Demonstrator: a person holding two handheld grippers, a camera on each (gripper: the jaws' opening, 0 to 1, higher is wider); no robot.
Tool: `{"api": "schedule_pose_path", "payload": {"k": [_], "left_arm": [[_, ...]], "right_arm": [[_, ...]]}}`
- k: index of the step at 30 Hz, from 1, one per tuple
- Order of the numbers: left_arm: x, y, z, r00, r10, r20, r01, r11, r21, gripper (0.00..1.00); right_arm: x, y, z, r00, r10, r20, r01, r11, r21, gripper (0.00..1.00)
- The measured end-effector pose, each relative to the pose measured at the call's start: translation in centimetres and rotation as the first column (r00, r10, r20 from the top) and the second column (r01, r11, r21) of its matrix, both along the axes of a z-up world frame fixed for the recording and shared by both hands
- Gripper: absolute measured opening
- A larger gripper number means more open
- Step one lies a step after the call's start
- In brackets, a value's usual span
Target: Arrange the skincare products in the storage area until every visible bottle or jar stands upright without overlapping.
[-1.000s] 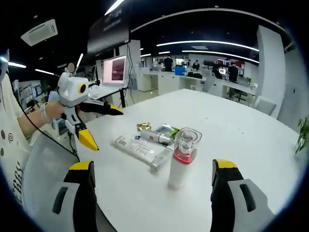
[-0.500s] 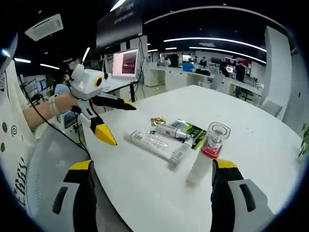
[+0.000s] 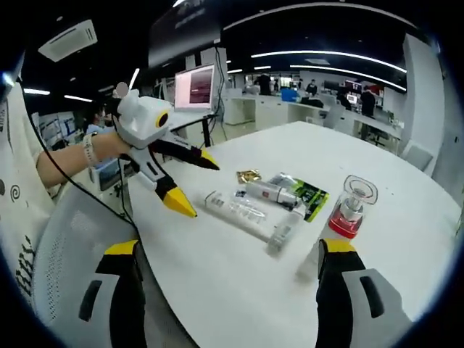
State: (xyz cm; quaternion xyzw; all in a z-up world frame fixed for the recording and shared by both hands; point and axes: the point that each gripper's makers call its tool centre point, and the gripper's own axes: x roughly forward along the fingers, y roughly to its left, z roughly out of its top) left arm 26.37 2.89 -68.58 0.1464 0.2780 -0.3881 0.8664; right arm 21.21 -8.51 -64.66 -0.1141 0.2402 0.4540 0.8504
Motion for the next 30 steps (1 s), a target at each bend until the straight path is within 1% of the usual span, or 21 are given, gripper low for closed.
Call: {"api": "schedule_pose_path", "payload": {"k": [1,3,4,6,7,9,11,12,13,14,15,17,19,21,22,23,27,30], "left_arm": [[0.3,0.0,-0.2,1.000,-0.011,0.009,0.011,1.000,0.017,0.69],[0.6,0.2,-0.7,1.000,-0.015,-0.003,0.015,0.999,0.038,0.65],[0.9,0.3,-1.1,1.000,-0.025,-0.005,0.025,0.998,0.064,0.64],[1.3,0.3,-1.4,0.999,-0.041,-0.007,0.042,0.995,0.088,0.63],[1.4,0.3,-1.6,0.999,-0.050,-0.013,0.051,0.994,0.098,0.62],[2.0,0.4,-2.0,0.999,-0.042,-0.024,0.045,0.993,0.108,0.58],[2.1,0.5,-2.6,0.997,-0.062,-0.047,0.068,0.988,0.140,0.58],[2.2,0.5,-2.7,0.996,-0.071,-0.050,0.078,0.984,0.162,0.57],[2.3,0.6,-3.0,0.995,-0.088,-0.046,0.096,0.977,0.190,0.57],[2.4,0.6,-3.2,0.994,-0.097,-0.054,0.106,0.973,0.205,0.57],[2.3,0.5,-3.5,0.992,-0.111,-0.065,0.123,0.966,0.225,0.57],[2.4,0.1,-3.8,0.988,-0.136,-0.075,0.150,0.959,0.240,0.57],[2.4,0.0,-4.1,0.983,-0.150,-0.104,0.172,0.953,0.248,0.57],[2.9,0.0,-4.4,0.980,-0.167,-0.105,0.190,0.943,0.275,0.56],[3.0,-0.1,-4.6,0.978,-0.175,-0.115,0.201,0.936,0.288,0.56],[3.2,-0.2,-4.6,0.978,-0.175,-0.115,0.202,0.935,0.292,0.56],[3.5,-0.9,-5.0,0.969,-0.203,-0.140,0.238,0.917,0.320,0.55],[4.0,-1.2,-5.3,0.968,-0.209,-0.135,0.245,0.902,0.355,0.55]], "right_arm": [[0.0,0.0,-0.1,1.000,0.001,-0.005,-0.001,1.000,0.002,1.00],[0.0,0.0,-0.2,1.000,-0.001,-0.009,0.001,1.000,0.006,1.00],[0.0,0.0,-0.3,1.000,0.000,-0.012,0.000,1.000,0.006,1.00],[0.1,0.0,-0.6,1.000,-0.004,-0.015,0.004,1.000,0.002,1.00],[0.0,0.0,-0.8,1.000,-0.003,-0.018,0.003,1.000,-0.001,1.00],[0.1,-0.1,-1.1,1.000,-0.008,-0.019,0.008,1.000,-0.003,1.00],[0.1,-0.1,-1.5,1.000,-0.011,-0.027,0.011,1.000,-0.005,0.99],[0.0,0.0,-1.6,0.999,-0.010,-0.032,0.010,1.000,-0.004,0.99],[-0.1,0.1,-1.7,0.999,-0.007,-0.040,0.006,1.000,-0.002,0.97],[-0.2,0.1,-1.8,0.999,-0.004,-0.046,0.004,1.000,0.002,0.95],[-0.3,0.2,-1.8,0.999,-0.004,-0.053,0.005,1.000,0.015,0.95],[-0.2,0.3,-1.7,0.999,-0.009,-0.050,0.010,1.000,0.020,0.97],[-0.3,0.2,-2.0,0.999,-0.001,-0.046,0.002,1.000,0.003,0.96],[-0.2,0.1,-2.2,0.999,-0.005,-0.044,0.005,1.000,-0.004,0.97],[-0.2,0.1,-2.2,0.999,-0.008,-0.047,0.008,1.000,-0.002,0.97],[-0.2,0.1,-2.3,0.999,-0.011,-0.050,0.012,1.000,0.004,0.97],[-0.1,0.0,-2.4,0.998,-0.024,-0.059,0.025,1.000,0.015,0.97],[-0.1,0.0,-2.5,0.998,-0.026,-0.063,0.028,0.999,0.018,0.97]]}}
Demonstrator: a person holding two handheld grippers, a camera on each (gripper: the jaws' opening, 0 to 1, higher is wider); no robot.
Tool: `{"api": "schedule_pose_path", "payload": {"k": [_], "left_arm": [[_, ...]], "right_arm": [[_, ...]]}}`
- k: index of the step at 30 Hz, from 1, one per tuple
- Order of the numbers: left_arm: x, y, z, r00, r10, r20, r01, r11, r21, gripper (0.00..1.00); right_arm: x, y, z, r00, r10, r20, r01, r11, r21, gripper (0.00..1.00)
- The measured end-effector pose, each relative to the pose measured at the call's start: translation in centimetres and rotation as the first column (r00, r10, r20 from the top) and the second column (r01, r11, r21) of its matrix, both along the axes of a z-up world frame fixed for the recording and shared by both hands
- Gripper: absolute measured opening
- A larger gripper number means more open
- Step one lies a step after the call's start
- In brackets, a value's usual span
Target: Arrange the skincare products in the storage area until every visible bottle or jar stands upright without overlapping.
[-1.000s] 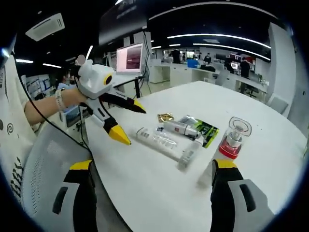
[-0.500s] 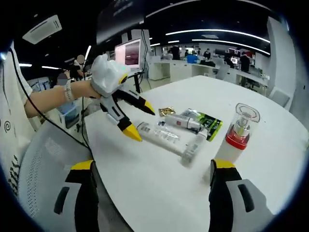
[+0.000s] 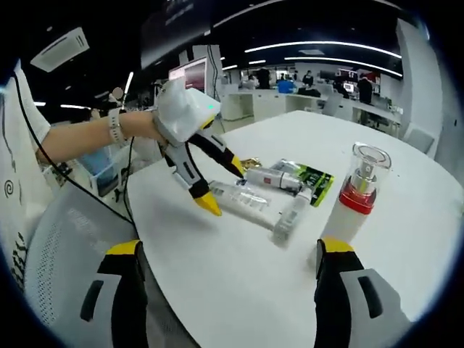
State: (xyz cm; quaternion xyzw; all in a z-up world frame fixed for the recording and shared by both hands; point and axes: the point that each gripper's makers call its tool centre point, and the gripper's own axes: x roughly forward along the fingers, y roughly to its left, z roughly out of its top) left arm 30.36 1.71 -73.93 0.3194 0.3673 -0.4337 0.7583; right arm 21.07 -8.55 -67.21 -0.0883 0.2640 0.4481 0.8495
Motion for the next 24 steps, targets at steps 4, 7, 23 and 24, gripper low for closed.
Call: {"api": "schedule_pose_path", "payload": {"k": [4,7,23,24], "left_arm": [[0.2,-0.1,-0.8,0.999,-0.021,-0.041,0.023,0.999,0.032,0.52],[0.1,-0.3,-1.2,0.997,-0.050,-0.064,0.054,0.997,0.063,0.50],[0.3,-1.2,-2.1,0.978,-0.110,-0.176,0.132,0.984,0.118,0.40],[0.4,-1.2,-2.1,0.978,-0.112,-0.179,0.134,0.984,0.116,0.39]], "right_arm": [[0.0,0.0,0.0,1.000,-0.006,0.000,0.006,1.000,0.008,0.97],[0.1,-0.1,-0.1,1.000,-0.012,-0.005,0.012,1.000,0.013,0.98],[0.1,-0.3,-0.6,0.999,-0.024,-0.024,0.025,0.999,0.026,0.98],[0.0,-0.4,-0.6,0.999,-0.025,-0.026,0.026,0.999,0.030,0.98]]}}
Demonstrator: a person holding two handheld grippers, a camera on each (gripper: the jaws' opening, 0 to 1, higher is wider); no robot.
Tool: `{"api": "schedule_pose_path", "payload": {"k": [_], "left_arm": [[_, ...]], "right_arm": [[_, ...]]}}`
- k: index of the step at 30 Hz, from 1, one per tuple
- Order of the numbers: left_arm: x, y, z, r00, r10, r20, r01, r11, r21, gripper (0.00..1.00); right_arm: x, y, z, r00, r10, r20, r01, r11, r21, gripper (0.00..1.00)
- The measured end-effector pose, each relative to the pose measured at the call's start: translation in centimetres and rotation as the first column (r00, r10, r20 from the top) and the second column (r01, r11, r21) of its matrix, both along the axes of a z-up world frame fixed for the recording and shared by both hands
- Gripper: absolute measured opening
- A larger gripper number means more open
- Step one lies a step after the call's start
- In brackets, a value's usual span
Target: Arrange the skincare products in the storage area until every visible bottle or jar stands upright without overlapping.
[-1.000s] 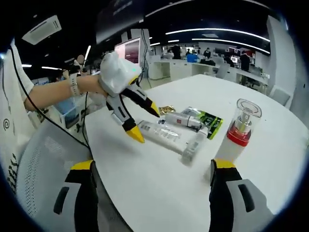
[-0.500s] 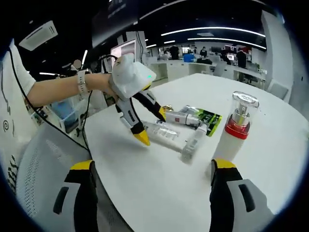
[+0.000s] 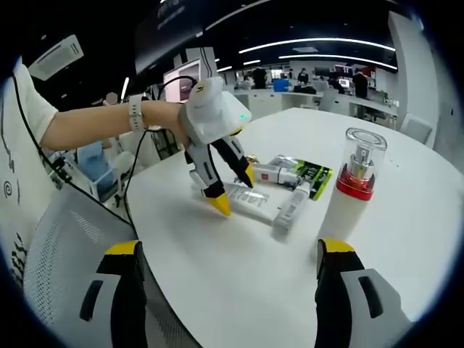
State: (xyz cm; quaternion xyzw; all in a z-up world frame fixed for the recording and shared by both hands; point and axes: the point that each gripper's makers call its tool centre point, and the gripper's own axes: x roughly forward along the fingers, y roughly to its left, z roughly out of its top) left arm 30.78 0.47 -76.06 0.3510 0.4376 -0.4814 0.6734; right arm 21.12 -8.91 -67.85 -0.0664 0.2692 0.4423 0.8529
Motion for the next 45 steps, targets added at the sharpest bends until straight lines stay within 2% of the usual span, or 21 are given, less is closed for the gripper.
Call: {"api": "schedule_pose_path", "payload": {"k": [2,8,13,18,19,20,23,25,31,33,34,36,43,45], "left_arm": [[0.0,0.0,-0.3,1.000,-0.002,-0.029,0.002,1.000,-0.004,0.39],[0.0,0.2,-0.7,0.999,-0.017,-0.039,0.018,0.999,0.036,0.37],[0.2,0.3,-0.8,0.998,-0.049,-0.033,0.052,0.996,0.069,0.40],[0.4,0.0,-0.9,0.994,-0.095,-0.059,0.100,0.990,0.096,0.40],[0.5,0.1,-1.0,0.994,-0.083,-0.064,0.089,0.991,0.101,0.41],[0.4,0.2,-1.0,0.995,-0.061,-0.075,0.069,0.992,0.110,0.41],[-0.3,0.0,-1.0,0.991,-0.114,-0.075,0.122,0.985,0.120,0.35],[-0.3,-0.1,-1.0,0.991,-0.106,-0.084,0.117,0.983,0.139,0.33],[-0.7,-0.5,-1.0,0.985,-0.141,-0.098,0.159,0.966,0.203,0.29],[-1.2,-0.8,-1.0,0.980,-0.173,-0.100,0.191,0.954,0.229,0.27],[-1.1,-0.8,-1.0,0.975,-0.207,-0.078,0.221,0.942,0.255,0.27],[-0.8,-0.8,-1.2,0.976,-0.205,-0.074,0.218,0.938,0.269,0.27],[-1.2,-1.0,-1.0,0.960,-0.274,-0.051,0.277,0.915,0.292,0.27],[-1.0,-1.0,-0.9,0.962,-0.270,-0.043,0.270,0.918,0.291,0.27]], "right_arm": [[0.0,-0.1,-0.1,1.000,-0.003,-0.001,0.003,1.000,-0.002,0.98],[-0.1,-0.1,-0.4,1.000,0.001,-0.011,-0.001,1.000,-0.002,0.98],[-0.1,0.0,-0.4,1.000,0.002,-0.013,-0.002,1.000,0.000,0.97],[-0.2,0.3,-0.9,1.000,0.012,-0.027,-0.012,1.000,-0.002,0.97],[-0.3,0.3,-0.9,1.000,0.013,-0.027,-0.013,1.000,-0.001,0.97],[-0.3,0.4,-1.0,1.000,0.015,-0.028,-0.015,1.000,-0.001,0.97],[-0.4,0.4,-1.1,0.999,0.017,-0.033,-0.017,1.000,-0.002,0.97],[-0.4,0.4,-1.3,0.999,0.017,-0.038,-0.017,1.000,0.000,0.96],[-0.6,0.6,-1.5,0.999,0.023,-0.048,-0.023,1.000,0.001,0.95],[-0.8,0.7,-1.6,0.998,0.027,-0.052,-0.027,1.000,0.001,0.95],[-0.8,0.7,-1.7,0.998,0.029,-0.053,-0.029,1.000,-0.001,0.95],[-0.8,0.7,-1.7,0.998,0.027,-0.050,-0.027,1.000,-0.004,0.95],[-0.8,0.6,-1.7,0.998,0.030,-0.052,-0.030,1.000,-0.004,0.94],[-0.9,0.6,-1.8,0.998,0.032,-0.054,-0.032,0.999,-0.007,0.94]]}}
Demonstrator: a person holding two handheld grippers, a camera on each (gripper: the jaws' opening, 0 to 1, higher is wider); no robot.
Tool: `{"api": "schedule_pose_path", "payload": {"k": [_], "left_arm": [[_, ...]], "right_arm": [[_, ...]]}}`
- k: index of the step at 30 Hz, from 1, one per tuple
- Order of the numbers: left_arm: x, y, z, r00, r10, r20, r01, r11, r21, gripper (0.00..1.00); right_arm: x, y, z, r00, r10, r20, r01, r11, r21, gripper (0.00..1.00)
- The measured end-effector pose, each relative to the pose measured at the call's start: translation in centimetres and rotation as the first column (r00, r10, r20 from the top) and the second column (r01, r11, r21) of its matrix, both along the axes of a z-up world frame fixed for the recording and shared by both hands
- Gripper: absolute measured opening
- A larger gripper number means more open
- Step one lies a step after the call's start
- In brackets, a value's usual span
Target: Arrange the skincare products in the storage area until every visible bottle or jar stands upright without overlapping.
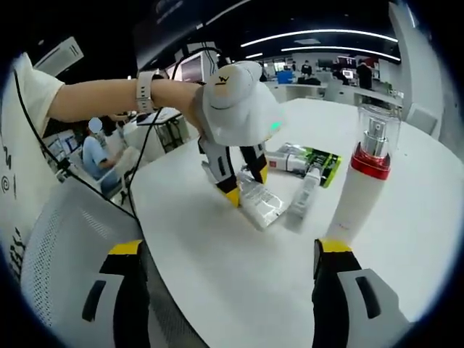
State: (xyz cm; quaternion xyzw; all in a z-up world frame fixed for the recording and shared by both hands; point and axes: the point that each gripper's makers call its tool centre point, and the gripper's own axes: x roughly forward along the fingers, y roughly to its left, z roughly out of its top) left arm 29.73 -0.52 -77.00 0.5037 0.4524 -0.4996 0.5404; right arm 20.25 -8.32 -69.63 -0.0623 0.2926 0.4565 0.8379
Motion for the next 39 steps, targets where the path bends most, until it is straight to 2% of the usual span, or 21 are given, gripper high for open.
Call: {"api": "schedule_pose_path", "payload": {"k": [3,4,7,8,9,11,12,13,15,16,20,27,28,29,34,39], "left_arm": [[-0.1,0.1,0.1,1.000,-0.003,0.020,0.004,0.999,-0.032,0.26],[0.0,0.0,0.2,0.999,-0.022,0.033,0.024,0.998,-0.065,0.26],[-0.1,0.4,0.3,0.996,0.080,0.033,-0.074,0.985,-0.154,0.25],[0.0,0.7,0.3,0.991,0.132,0.020,-0.126,0.972,-0.198,0.25],[0.0,0.7,0.3,0.990,0.141,0.017,-0.134,0.967,-0.215,0.25],[0.1,0.9,0.5,0.986,0.166,0.024,-0.152,0.945,-0.288,0.24],[-0.2,1.0,0.6,0.976,0.216,0.024,-0.198,0.928,-0.314,0.24],[-0.3,1.1,0.6,0.970,0.242,0.026,-0.221,0.920,-0.325,0.23],[-0.3,1.2,0.6,0.970,0.238,0.050,-0.206,0.912,-0.354,0.23],[-0.4,1.1,0.7,0.964,0.259,0.056,-0.221,0.903,-0.369,0.23],[-0.4,1.3,0.8,0.954,0.294,0.060,-0.246,0.883,-0.401,0.22],[-0.2,1.4,0.9,0.955,0.289,0.071,-0.236,0.880,-0.413,0.20],[-0.1,1.4,1.0,0.952,0.299,0.062,-0.247,0.873,-0.420,0.20],[-0.1,1.3,1.1,0.947,0.318,0.040,-0.269,0.857,-0.439,0.20],[-0.4,0.7,1.9,0.936,0.352,0.012,-0.303,0.822,-0.483,0.20],[-1.3,0.6,1.9,0.933,0.359,0.012,-0.304,0.807,-0.506,0.20]], "right_arm": [[0.0,0.1,0.1,1.000,0.004,0.003,-0.004,1.000,0.002,0.94],[0.0,0.2,0.1,1.000,0.006,0.003,-0.006,1.000,0.003,0.94],[-0.1,0.2,0.1,1.000,0.011,0.009,-0.011,1.000,-0.003,0.94],[-0.1,0.2,0.1,1.000,0.011,0.009,-0.011,1.000,-0.003,0.94],[-0.1,0.2,0.1,1.000,0.011,0.009,-0.011,1.000,-0.003,0.94],[-0.2,0.3,0.1,1.000,0.014,0.010,-0.014,1.000,-0.003,0.93],[-0.2,0.4,0.1,1.000,0.018,0.010,-0.017,1.000,-0.005,0.93],[-0.3,0.4,0.0,1.000,0.021,0.008,-0.021,1.000,-0.007,0.93],[-0.4,0.5,-0.1,1.000,0.026,0.007,-0.025,1.000,-0.010,0.93],[-0.4,0.5,-0.1,1.000,0.029,0.008,-0.029,1.000,-0.011,0.93],[-0.4,0.5,-0.1,1.000,0.028,0.009,-0.028,1.000,-0.009,0.93],[-0.4,0.4,0.0,1.000,0.026,0.013,-0.026,1.000,-0.010,0.93],[-0.3,0.4,0.0,1.000,0.023,0.012,-0.023,1.000,-0.010,0.93],[-0.3,0.3,0.0,1.000,0.020,0.013,-0.020,1.000,-0.011,0.92],[-0.3,0.1,0.1,1.000,0.017,0.015,-0.017,1.000,-0.009,0.90],[-0.7,0.3,-0.1,0.999,0.036,0.007,-0.036,0.999,-0.016,0.86]]}}
